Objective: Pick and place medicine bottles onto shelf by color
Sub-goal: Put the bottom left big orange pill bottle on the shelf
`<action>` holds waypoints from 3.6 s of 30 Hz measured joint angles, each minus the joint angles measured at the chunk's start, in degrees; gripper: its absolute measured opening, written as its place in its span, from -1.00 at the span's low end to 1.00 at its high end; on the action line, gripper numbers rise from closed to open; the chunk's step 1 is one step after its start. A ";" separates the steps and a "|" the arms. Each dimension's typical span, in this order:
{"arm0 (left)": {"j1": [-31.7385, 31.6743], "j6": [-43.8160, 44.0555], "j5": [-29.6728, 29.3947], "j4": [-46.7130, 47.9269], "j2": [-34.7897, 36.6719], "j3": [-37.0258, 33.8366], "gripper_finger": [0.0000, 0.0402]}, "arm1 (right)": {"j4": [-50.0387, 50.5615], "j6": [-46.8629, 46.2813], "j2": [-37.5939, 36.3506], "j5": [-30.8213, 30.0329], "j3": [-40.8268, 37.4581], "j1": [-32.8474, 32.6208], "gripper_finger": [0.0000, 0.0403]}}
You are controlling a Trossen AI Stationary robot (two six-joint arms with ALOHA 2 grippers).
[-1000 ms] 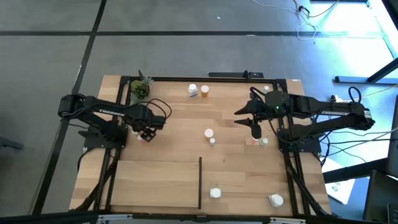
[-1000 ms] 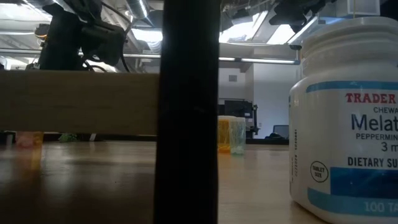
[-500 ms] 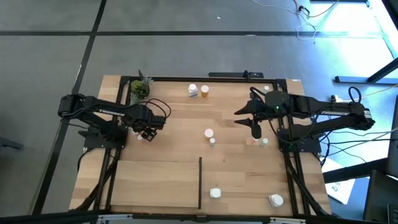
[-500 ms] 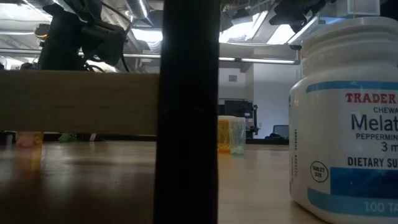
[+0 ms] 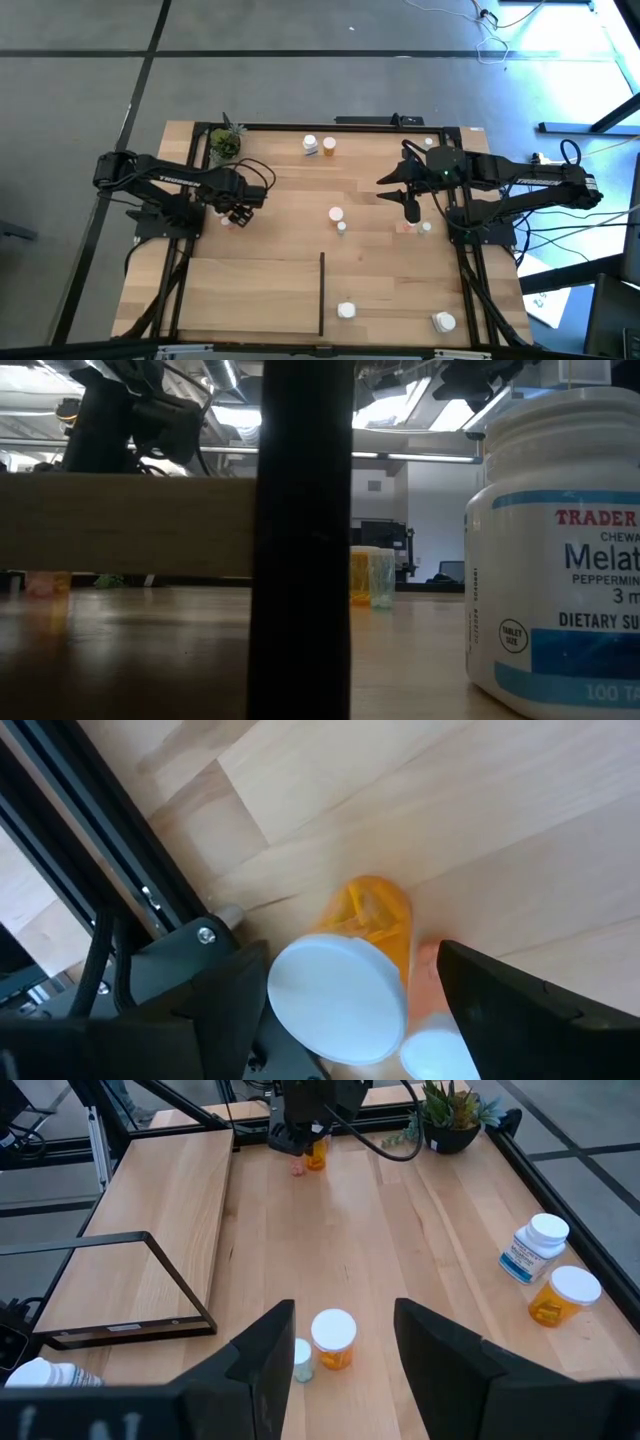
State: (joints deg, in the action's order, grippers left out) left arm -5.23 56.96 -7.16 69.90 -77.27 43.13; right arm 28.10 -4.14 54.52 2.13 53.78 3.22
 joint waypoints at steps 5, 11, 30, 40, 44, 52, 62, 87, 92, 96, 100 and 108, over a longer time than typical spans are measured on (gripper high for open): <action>0.01 0.04 0.00 -0.40 0.02 0.00 0.41 | 0.00 -0.01 0.00 0.00 0.00 -0.02 -0.13; 0.02 0.10 0.65 -0.38 0.01 0.00 0.40 | 0.02 0.02 0.00 0.00 -0.04 0.00 -0.13; 0.00 1.06 1.31 0.80 0.02 0.00 0.12 | 0.00 0.04 0.00 0.00 -0.04 -0.02 -0.13; 0.00 1.08 1.31 0.80 0.02 0.00 0.12 | 0.00 0.07 0.00 0.00 -0.04 -0.02 -0.13; 0.00 1.04 1.31 0.78 0.02 0.00 0.12 | 0.00 0.06 0.00 0.00 -0.04 -0.01 -0.13; 0.02 0.97 1.31 0.78 0.04 0.00 0.12 | 0.00 0.00 0.00 0.00 -0.04 -0.01 -0.13; 0.01 0.97 2.01 0.78 0.06 0.00 0.00 | 0.00 0.02 0.00 0.00 -0.04 -0.02 -0.13; 0.01 0.39 -0.42 2.08 0.06 4.27 0.00 | 0.00 0.07 0.00 0.01 -0.04 -0.02 -0.13; -0.10 -1.25 -1.87 3.49 0.06 6.74 0.00 | 0.00 0.07 0.00 0.00 -0.04 -0.02 -0.13; -0.11 -2.97 -2.40 4.23 0.06 8.33 0.00 | 0.00 0.01 0.00 0.00 -0.04 0.00 -0.13; -0.11 -5.45 -2.20 4.33 0.06 9.85 0.00 | 0.00 -0.02 0.02 0.02 -0.04 0.00 -0.13; -0.11 -11.14 -0.63 4.43 0.06 13.03 0.00 | 0.00 0.07 0.00 0.02 -0.04 0.00 -0.13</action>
State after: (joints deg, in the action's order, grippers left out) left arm -5.34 45.81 -7.79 74.32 -77.21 56.17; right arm 28.10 -4.08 54.52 2.15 53.74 3.22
